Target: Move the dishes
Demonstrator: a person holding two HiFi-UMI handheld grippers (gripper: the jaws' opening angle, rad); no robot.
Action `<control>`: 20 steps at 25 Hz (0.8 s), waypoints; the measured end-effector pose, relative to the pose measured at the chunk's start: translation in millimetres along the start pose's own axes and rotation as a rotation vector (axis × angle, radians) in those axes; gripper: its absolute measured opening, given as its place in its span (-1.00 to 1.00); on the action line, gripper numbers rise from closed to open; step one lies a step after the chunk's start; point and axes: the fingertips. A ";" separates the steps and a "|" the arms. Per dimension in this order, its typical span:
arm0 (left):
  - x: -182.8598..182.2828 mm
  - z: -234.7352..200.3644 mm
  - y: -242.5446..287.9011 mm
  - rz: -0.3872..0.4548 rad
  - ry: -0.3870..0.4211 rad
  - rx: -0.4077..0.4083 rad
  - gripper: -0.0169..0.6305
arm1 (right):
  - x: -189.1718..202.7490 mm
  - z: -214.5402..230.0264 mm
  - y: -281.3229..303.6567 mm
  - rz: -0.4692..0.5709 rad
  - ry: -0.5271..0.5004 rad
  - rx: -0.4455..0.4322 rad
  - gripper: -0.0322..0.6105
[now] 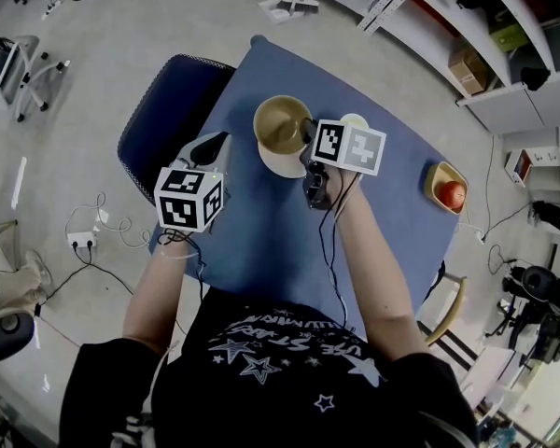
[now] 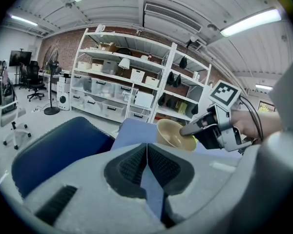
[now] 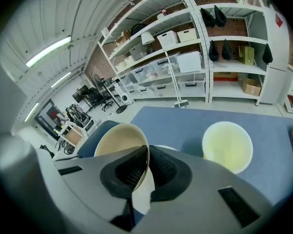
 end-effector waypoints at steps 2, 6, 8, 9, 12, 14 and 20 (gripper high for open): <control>-7.6 -6.3 1.2 0.008 0.020 -0.007 -0.88 | -15.4 -6.7 5.9 0.011 -0.003 -0.003 -0.85; -16.0 -18.7 4.9 0.018 0.029 -0.014 -0.88 | -38.9 -15.1 24.9 0.015 -0.004 0.003 -0.85; -18.3 -23.9 8.0 0.019 0.025 -0.017 -0.88 | -47.5 -16.5 36.3 0.011 0.016 0.003 -0.85; -18.9 -25.7 9.7 0.019 0.022 -0.017 -0.88 | -50.7 -16.2 42.0 0.006 0.028 0.003 -0.85; -19.9 -29.1 14.3 0.017 0.014 -0.017 -0.87 | -56.1 -14.6 61.9 -0.018 0.044 -0.001 -0.85; -18.0 -31.5 15.6 0.012 0.009 -0.016 -0.88 | -57.4 -14.5 71.4 -0.039 0.033 0.013 -0.85; -7.8 -38.3 19.6 -0.005 -0.012 -0.014 -0.88 | -53.2 -8.8 87.5 -0.088 0.009 0.058 -0.84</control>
Point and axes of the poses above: the fingertips, and each gripper's own axes: y forward along the fingers, z to its right, x out of its underside
